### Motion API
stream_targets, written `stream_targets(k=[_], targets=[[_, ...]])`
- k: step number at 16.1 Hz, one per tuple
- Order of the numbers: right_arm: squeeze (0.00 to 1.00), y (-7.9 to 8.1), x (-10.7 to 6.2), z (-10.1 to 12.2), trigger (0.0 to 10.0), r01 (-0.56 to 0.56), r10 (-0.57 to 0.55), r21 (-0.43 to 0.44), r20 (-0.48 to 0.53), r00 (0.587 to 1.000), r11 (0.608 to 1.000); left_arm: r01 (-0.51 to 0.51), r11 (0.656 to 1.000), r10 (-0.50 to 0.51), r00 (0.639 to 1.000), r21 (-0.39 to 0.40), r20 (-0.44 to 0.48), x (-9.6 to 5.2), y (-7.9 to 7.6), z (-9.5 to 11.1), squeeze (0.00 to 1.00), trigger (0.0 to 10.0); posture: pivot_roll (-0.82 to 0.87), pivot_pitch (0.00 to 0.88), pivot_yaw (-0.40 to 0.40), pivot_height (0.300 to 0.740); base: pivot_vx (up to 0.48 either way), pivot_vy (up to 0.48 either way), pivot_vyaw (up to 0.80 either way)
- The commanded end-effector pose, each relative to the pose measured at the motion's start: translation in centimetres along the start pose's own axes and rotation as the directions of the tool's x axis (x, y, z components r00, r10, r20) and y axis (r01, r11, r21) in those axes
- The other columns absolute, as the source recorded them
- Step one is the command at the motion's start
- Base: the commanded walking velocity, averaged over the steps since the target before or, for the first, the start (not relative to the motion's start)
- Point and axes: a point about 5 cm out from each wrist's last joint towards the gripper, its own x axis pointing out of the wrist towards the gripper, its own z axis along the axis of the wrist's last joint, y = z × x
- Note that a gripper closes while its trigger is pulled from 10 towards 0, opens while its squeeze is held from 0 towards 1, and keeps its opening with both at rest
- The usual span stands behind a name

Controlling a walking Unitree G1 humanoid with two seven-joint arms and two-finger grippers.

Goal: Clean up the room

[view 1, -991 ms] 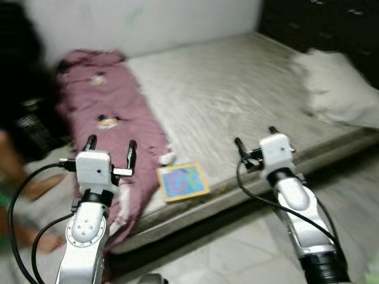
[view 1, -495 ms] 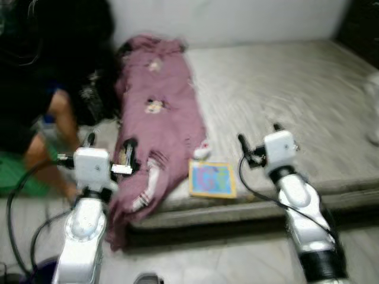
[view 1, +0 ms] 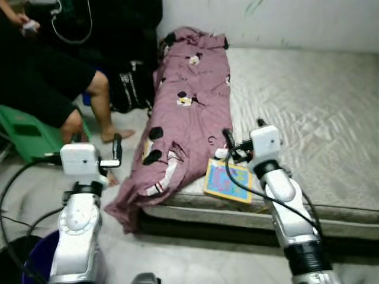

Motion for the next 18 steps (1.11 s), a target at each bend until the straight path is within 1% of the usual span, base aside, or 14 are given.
stream_targets(k=[1, 2, 4, 5, 6, 7, 9, 11, 13, 15, 16, 18], targets=[[0.0, -0.6, 0.1, -0.5, 10.0, 0.04, -0.039, 0.022, -0.035, 0.999, 0.999, -0.003, 1.0, 0.003, 1.0, -0.007, 0.011, 0.5, -0.2, 0.2, 0.0, 10.0, 0.01, 0.0, -0.015, 0.74, 0.0, 0.0, 0.0], [0.0, -0.2, 0.6, -0.6, 10.0, 0.049, -0.047, 0.057, -0.045, 0.998, 0.997, -0.013, 1.0, 0.014, 1.0, -0.008, 0.016, 0.7, -0.3, 0.3, 0.0, 10.0, 0.03, 0.0, -0.021, 0.74, 0.0, 0.0, 0.0], [0.0, 0.6, 1.2, -0.4, 10.0, 0.04, -0.037, 0.074, -0.043, 0.998, 0.996, -0.014, 1.0, 0.014, 1.0, -0.014, 0.02, 0.8, -0.4, 0.4, 0.0, 10.0, 0.04, 0.0, -0.029, 0.74, 0.0, 0.0, 0.0], [0.0, 0.7, 1.5, -0.3, 10.0, 0.037, -0.034, 0.081, -0.041, 0.999, 0.996, -0.01, 1.0, 0.011, 1.0, -0.027, 0.024, 0.8, -0.5, 0.4, 0.0, 10.0, 0.04, 0.0, -0.033, 0.74, 0.0, 0.0, 0.0], [0.0, 1.0, 1.9, -0.1, 10.0, 0.029, -0.026, 0.086, -0.034, 0.999, 0.996, 0.017, 0.999, -0.015, 0.999, -0.046, 0.041, 0.8, -1.0, 0.5, 0.0, 10.0, 0.04, 0.0, -0.036, 0.74, 0.0, 0.0, 0.0], [0.0, 1.0, 2.0, 0.1, 10.0, 0.027, -0.025, 0.084, -0.03, 0.999, 0.996, 0.02, 0.999, -0.018, 0.999, -0.049, 0.043, 0.8, -1.1, 0.6, 0.0, 10.0, 0.03, 0.0, -0.036, 0.74, 0.0, 0.0, 0.0], [0.0, 1.0, 2.5, 0.8, 10.0, 0.035, -0.034, 0.101, -0.01, 0.999, 0.994, 0.026, 0.998, -0.024, 0.999, -0.06, 0.041, 0.8, -1.6, 0.5, 0.0, 10.0, 0.02, 0.0, -0.033, 0.74, 0.27, 0.0, 0.0], [0.0, 1.2, 2.6, 1.0, 10.0, 0.028, -0.029, 0.09, 0.0, 1.0, 0.996, 0.037, 0.997, -0.034, 0.999, -0.067, 0.039, 0.9, -1.6, 0.5, 0.0, 10.0, 0.03, 0.0, -0.028, 0.74, 0.27, 0.0, 0.0], [0.0, 1.7, 2.3, 0.5, 10.0, 0.012, -0.011, 0.089, -0.01, 1.0, 0.996, 0.036, 0.997, -0.034, 0.999, -0.068, 0.033, 0.6, -1.5, 0.4, 0.0, 10.0, 0.03, 0.0, -0.021, 0.74, 0.279, 0.0, 0.0], [0.0, 1.8, 2.2, 0.2, 10.0, 0.017, -0.015, 0.09, -0.021, 1.0, 0.996, 0.052, 0.996, -0.051, 0.998, -0.068, 0.021, 0.3, -1.8, 0.1, 0.0, 10.0, 0.03, 0.0, -0.024, 0.74, 0.3, 0.0, 0.0], [0.0, 1.8, 2.2, 0.1, 10.0, 0.019, -0.017, 0.091, -0.024, 1.0, 0.996, 0.052, 0.996, -0.051, 0.999, -0.067, 0.02, 0.4, -1.9, 0.0, 0.0, 10.0, 0.03, 0.0, -0.023, 0.74, 0.315, 0.0, 0.0], [0.0, 2.2, 2.6, 0.4, 10.0, 0.001, 0.0, 0.083, -0.013, 1.0, 0.997, 0.046, 0.996, -0.045, 0.999, -0.078, 0.024, 1.1, -1.8, 0.3, 0.0, 10.0, 0.01, 0.0, -0.01, 0.74, 0.311, 0.0, 0.0]])
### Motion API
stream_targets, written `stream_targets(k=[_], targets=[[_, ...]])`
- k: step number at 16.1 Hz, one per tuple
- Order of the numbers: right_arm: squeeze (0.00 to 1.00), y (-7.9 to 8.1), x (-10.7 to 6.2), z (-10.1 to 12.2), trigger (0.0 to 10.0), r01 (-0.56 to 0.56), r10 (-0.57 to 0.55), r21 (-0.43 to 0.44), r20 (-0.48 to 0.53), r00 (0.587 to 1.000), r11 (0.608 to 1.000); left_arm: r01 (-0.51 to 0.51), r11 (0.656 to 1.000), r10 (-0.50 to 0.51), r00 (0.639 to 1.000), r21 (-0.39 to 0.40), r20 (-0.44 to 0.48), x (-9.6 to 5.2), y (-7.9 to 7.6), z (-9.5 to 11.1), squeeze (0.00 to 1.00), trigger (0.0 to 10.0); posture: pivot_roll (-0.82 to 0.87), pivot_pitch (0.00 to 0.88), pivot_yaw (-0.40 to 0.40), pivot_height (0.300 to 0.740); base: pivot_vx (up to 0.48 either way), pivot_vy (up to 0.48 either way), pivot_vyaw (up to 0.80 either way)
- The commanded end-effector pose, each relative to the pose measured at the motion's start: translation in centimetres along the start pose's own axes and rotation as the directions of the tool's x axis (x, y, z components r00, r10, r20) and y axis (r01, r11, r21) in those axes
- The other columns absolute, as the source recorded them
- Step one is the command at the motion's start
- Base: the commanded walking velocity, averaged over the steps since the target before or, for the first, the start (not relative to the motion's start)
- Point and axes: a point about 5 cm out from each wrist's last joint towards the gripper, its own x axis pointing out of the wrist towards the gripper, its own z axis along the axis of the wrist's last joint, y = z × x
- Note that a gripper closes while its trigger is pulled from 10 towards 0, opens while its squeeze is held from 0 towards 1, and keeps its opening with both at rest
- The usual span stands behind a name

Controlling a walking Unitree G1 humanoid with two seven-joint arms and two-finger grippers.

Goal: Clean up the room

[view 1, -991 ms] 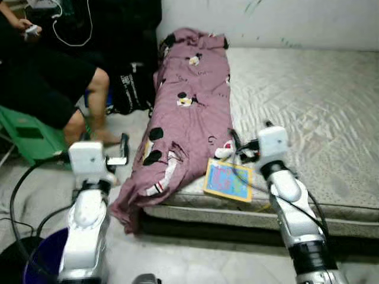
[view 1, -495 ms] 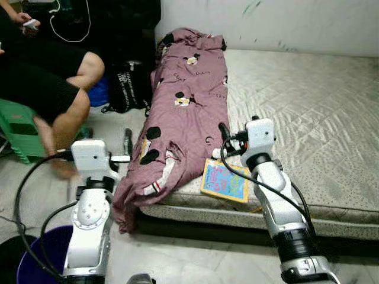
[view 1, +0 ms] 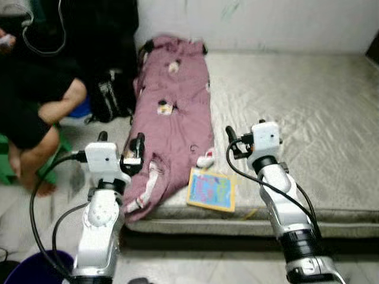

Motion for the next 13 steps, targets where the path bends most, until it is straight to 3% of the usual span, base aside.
stream_targets(k=[1, 8, 13], targets=[[0.0, 1.55, 0.57, 0.95, 10.0, -0.043, 0.042, 0.009, 0.037, 0.998, 0.999, -0.023, 1.0, 0.023, 1.0, 0.014, -0.014, 0.07, 0.95, -0.15, 0.0, 10.0, 0.01, 0.0, -0.004, 0.74, 0.3, 0.0, 0.0], [0.0, 1.91, 1.21, 0.93, 10.0, -0.074, 0.075, -0.03, 0.042, 0.996, 0.997, -0.013, 1.0, 0.013, 1.0, 0.011, -0.011, 0.45, 0.89, 0.17, 0.0, 10.0, 0.03, 0.0, -0.001, 0.74, 0.306, 0.0, 0.0], [0.0, 2.25, 1.48, 0.64, 10.0, -0.102, 0.104, -0.049, 0.029, 0.994, 0.994, -0.033, 0.999, 0.033, 0.999, 0.028, -0.018, 0.92, 0.77, 0.45, 0.0, 10.0, 0.02, 0.009, 0.019, 0.74, 0.0, 0.0, 0.0]])
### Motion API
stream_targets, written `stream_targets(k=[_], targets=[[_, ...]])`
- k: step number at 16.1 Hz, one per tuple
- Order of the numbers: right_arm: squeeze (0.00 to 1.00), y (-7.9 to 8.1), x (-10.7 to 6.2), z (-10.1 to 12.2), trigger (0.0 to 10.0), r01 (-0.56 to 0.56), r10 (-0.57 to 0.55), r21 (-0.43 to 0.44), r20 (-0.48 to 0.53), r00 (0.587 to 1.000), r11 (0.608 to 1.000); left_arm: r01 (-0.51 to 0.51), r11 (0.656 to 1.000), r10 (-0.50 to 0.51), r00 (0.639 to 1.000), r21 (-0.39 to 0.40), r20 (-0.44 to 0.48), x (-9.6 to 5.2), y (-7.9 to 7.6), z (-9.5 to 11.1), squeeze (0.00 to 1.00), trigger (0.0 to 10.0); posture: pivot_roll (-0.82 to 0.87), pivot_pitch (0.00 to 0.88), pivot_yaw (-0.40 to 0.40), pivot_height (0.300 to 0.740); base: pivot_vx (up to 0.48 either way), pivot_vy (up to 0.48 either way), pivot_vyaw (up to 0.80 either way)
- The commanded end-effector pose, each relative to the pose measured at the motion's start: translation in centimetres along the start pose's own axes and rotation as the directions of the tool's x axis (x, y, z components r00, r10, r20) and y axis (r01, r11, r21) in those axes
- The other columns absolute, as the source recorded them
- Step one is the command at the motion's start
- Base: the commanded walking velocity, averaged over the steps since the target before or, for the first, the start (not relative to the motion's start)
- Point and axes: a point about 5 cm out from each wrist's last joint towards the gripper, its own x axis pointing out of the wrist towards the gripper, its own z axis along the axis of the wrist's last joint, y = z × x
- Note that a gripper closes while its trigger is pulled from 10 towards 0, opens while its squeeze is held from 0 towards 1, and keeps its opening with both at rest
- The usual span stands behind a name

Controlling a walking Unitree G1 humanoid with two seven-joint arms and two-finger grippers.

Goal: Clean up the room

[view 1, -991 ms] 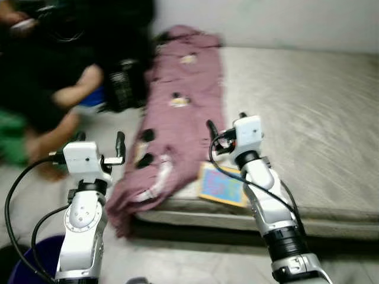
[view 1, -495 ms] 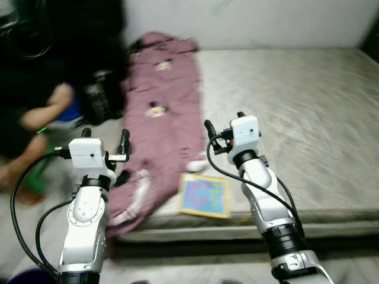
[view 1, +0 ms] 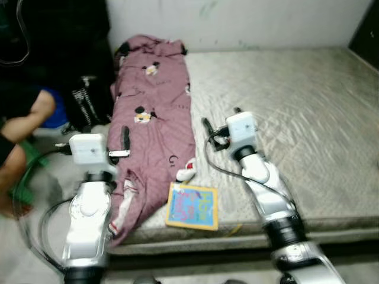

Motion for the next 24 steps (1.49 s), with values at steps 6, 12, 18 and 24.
stream_targets(k=[6, 12, 18, 24], targets=[[0.0, 0.4, -0.1, -0.9, 10.0, -0.022, 0.023, 0.019, -0.031, 0.999, 1.0, 0.009, 1.0, -0.009, 1.0, 0.006, -0.004, 0.1, -0.4, -0.1, 0.0, 10.0, 0.02, 0.0, -0.011, 0.74, 0.0, -0.102, 0.0], [0.0, 0.7, -0.1, -0.9, 10.0, -0.054, 0.054, 0.003, -0.03, 0.998, 0.999, 0.009, 1.0, -0.009, 1.0, 0.0, -0.009, 0.0, -0.6, -0.3, 0.0, 10.0, 0.02, 0.0, -0.021, 0.74, 0.0, -0.254, 0.13], [0.0, 0.5, -0.1, -1.1, 10.0, -0.047, 0.047, 0.012, -0.034, 0.998, 0.999, 0.025, 1.0, -0.025, 1.0, 0.0, -0.013, 0.0, -0.8, -0.4, 0.0, 10.0, 0.02, 0.0, -0.016, 0.74, 0.0, -0.286, 0.0], [0.0, 0.4, 0.1, -1.1, 10.0, -0.043, 0.044, 0.021, -0.034, 0.998, 0.999, 0.016, 1.0, -0.016, 1.0, -0.004, -0.011, 0.1, -0.7, -0.4, 0.0, 10.0, 0.02, 0.0, -0.019, 0.74, 0.0, -0.319, 0.0]])
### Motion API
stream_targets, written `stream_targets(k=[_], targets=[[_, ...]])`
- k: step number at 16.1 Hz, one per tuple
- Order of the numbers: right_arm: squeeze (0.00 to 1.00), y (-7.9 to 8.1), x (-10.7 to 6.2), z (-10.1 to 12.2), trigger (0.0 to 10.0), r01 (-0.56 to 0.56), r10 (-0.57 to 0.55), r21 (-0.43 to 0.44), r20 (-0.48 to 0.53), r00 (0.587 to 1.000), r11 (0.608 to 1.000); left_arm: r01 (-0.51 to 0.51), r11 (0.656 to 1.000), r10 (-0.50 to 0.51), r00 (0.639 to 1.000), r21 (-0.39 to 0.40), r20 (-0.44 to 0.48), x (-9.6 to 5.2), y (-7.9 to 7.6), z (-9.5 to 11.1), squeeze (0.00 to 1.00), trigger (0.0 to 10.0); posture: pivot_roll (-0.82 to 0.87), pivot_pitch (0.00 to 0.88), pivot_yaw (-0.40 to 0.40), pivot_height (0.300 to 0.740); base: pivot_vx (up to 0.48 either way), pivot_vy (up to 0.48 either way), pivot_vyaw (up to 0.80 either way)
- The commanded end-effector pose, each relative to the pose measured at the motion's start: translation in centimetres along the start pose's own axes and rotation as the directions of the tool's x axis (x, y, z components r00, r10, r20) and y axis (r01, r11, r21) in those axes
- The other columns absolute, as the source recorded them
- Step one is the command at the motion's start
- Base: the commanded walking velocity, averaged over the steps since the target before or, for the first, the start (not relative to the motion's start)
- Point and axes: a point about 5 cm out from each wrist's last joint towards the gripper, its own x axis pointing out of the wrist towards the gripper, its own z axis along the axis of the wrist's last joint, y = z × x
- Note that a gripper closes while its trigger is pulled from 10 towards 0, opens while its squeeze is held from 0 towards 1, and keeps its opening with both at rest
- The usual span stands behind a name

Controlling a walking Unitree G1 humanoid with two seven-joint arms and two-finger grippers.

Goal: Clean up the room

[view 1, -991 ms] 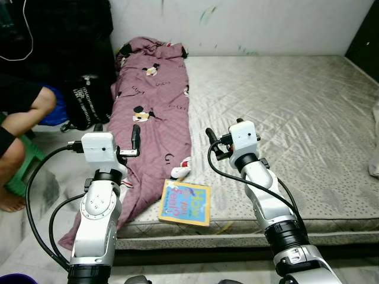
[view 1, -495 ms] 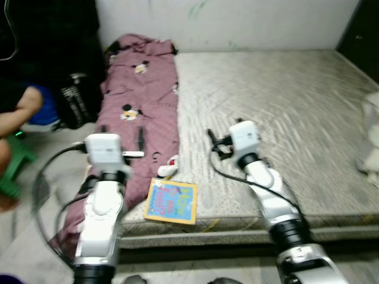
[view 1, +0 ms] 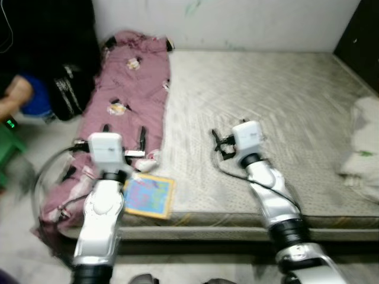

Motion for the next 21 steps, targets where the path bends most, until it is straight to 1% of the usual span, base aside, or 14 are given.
stream_targets(k=[1, 5, 7, 9, 11, 21], targets=[[0.0, -0.49, 0.13, 0.29, 10.0, 0.007, -0.007, -0.004, 0.01, 1.0, 1.0, 0.005, 1.0, -0.005, 1.0, -0.007, 0.007, 0.22, -0.23, 0.19, 0.0, 10.0, 0.02, 0.0, -0.019, 0.74, 0.0, -0.319, 0.0], [0.0, -0.5, 0.24, 0.27, 10.0, 0.005, -0.005, -0.011, 0.01, 1.0, 1.0, 0.004, 1.0, -0.004, 1.0, -0.004, 0.009, 0.27, -0.2, 0.23, 0.0, 10.0, 0.02, 0.0, -0.02, 0.74, 0.0, -0.305, 0.0], [0.0, -0.48, 0.27, 0.25, 10.0, 0.005, -0.005, -0.011, 0.01, 1.0, 1.0, 0.003, 1.0, -0.003, 1.0, -0.003, 0.009, 0.27, -0.18, 0.23, 0.0, 10.0, 0.02, 0.0, -0.02, 0.74, 0.0, 0.0, 0.0], [0.0, -0.48, 0.29, 0.24, 10.0, 0.003, -0.003, -0.014, 0.009, 1.0, 1.0, -0.019, 1.0, 0.019, 1.0, -0.002, 0.023, 0.27, 0.03, 0.32, 0.0, 10.0, 0.02, 0.0, -0.02, 0.74, 0.0, 0.0, 0.0], [0.0, -0.5, 0.3, 0.23, 10.0, 0.003, -0.003, -0.017, 0.009, 1.0, 1.0, 0.004, 1.0, -0.003, 0.999, -0.014, 0.045, 0.22, -0.11, 0.56, 0.0, 10.0, 0.02, 0.0, -0.021, 0.74, 0.0, 0.0, 0.0], [0.0, -0.47, 0.33, 0.2, 10.0, 0.004, -0.004, -0.014, 0.01, 1.0, 1.0, 0.026, 0.999, -0.025, 0.998, -0.019, 0.054, 0.19, -0.34, 0.61, 0.0, 10.0, 0.02, 0.0, -0.019, 0.74, 0.268, 0.0, 0.0]])
